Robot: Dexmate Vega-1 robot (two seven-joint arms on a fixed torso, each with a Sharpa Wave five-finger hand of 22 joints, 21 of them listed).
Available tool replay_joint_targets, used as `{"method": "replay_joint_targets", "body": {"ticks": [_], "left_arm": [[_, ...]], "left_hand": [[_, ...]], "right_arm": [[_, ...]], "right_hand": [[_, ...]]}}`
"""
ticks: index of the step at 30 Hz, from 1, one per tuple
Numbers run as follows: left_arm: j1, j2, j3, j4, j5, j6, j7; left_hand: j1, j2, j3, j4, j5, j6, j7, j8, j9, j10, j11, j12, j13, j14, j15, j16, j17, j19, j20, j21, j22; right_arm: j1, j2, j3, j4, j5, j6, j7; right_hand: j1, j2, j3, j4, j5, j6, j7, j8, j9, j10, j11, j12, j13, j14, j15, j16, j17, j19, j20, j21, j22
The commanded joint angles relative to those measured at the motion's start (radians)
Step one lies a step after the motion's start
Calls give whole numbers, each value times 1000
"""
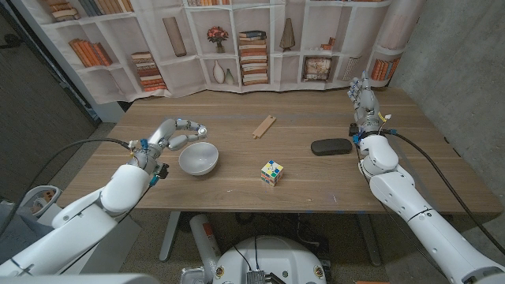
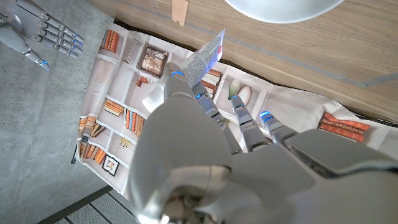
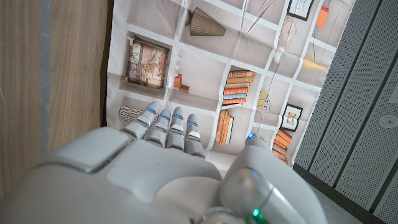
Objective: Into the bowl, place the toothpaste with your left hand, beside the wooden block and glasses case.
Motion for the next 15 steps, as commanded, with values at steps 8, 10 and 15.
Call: {"method": "replay_joint_targets", "body": {"ticks": [8,10,15], "left_arm": [[62,-53,-42,-54,41,62,-13],[67,-55,-51,-58,42,72,-17],[80,-66,-60,-63,44,73,-25]], "left_hand": [[9,2,3,1,-7,9,-1,4,4,5,1,0,1,10,-135,1,2,1,9,5,3],[10,2,3,1,-7,10,-1,4,4,5,1,0,1,11,-136,1,2,1,9,5,3],[10,2,4,2,-9,9,-1,3,4,5,1,0,1,11,-136,2,2,1,9,5,3]], "right_arm": [[-10,-12,14,-7,13,4,3],[-9,-14,14,-7,15,3,5],[-6,-18,15,-8,17,-5,7]], "right_hand": [[6,-5,-5,3,4,10,1,0,2,10,2,1,3,10,0,-4,1,9,-2,-5,3],[6,-5,-5,3,4,10,0,0,2,10,2,1,3,10,0,-3,1,9,-2,-6,3],[6,-5,-5,3,4,10,0,0,2,10,1,1,3,11,0,-3,1,10,-2,-7,3]]}}
